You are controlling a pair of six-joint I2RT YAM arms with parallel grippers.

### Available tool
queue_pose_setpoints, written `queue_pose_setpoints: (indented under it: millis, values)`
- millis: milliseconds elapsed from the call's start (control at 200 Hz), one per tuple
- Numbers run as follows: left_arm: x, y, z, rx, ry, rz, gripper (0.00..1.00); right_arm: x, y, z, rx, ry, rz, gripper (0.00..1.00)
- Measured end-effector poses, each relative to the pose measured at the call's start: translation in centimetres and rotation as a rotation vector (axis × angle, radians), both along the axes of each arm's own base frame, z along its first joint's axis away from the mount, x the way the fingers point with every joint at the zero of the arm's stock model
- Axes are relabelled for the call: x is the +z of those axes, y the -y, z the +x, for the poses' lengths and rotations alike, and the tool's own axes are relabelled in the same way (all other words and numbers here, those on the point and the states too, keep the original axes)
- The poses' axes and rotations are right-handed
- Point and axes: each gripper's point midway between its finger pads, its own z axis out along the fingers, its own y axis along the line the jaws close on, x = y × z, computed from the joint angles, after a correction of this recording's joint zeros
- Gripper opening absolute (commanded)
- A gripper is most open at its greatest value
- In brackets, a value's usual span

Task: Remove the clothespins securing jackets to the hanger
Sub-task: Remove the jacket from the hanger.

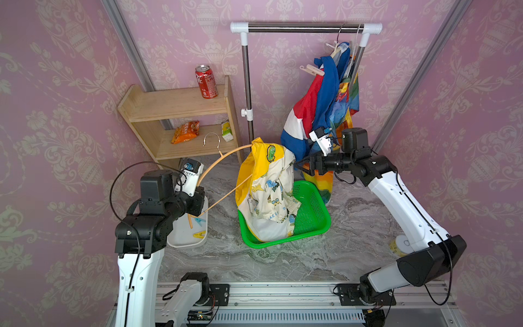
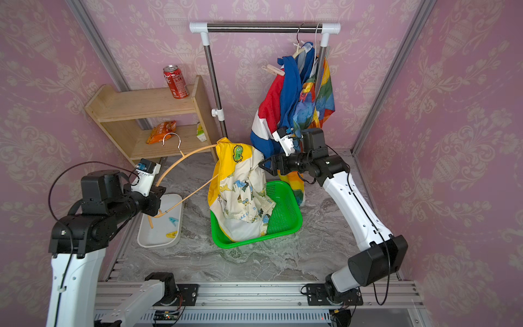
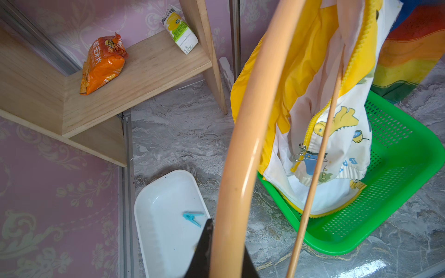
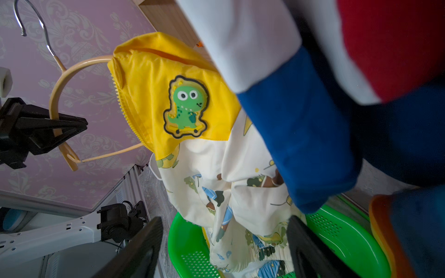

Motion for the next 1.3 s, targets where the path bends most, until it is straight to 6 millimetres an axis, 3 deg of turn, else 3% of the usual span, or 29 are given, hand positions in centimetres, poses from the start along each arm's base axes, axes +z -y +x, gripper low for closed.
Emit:
queue_pose_setpoints:
  millis: [175, 275, 540, 740, 841, 966, 1146, 1301]
  values:
    - [1.1, 0.4, -0.8, -0.015, 0.020, -0.023, 0.00, -2.9, -1.2, 1.1, 0.012, -0.069, -0.006, 0.81]
    - [1.8, 0.6, -1.3, -0.019, 0.028, -0.036, 0.00, -3.6, -1.5, 1.2, 0.009, -0.087, 0.009, 0.81]
    - [2.5, 0.9, -2.6, -0.029, 0.027, -0.055, 0.00, -1.2, -2.9, 1.9, 0.019, -0.065, 0.141, 0.83]
    - [2.4, 1.0, -2.8, -0.032, 0.018, -0.058, 0.00, -0.5, -6.2, -0.3, 0.105, -0.058, 0.161, 0.82]
    - [2.3, 1.0, -2.8, -0.033, 0.016, -0.058, 0.00, -0.7, -7.4, -1.4, 0.140, -0.062, 0.151, 0.70]
    - [2.3, 1.0, -2.6, -0.035, 0.010, -0.059, 0.00, -1.3, -7.9, -1.5, 0.146, -0.056, 0.120, 0.32]
    - [2.6, 1.1, -2.2, -0.039, 0.006, -0.060, 0.00, -2.8, -7.1, 0.1, 0.049, -0.057, 0.052, 0.00]
    - [2.2, 0.7, -2.4, -0.030, -0.013, -0.036, 0.00, -3.2, -6.0, 1.5, -0.050, -0.023, 0.001, 0.00]
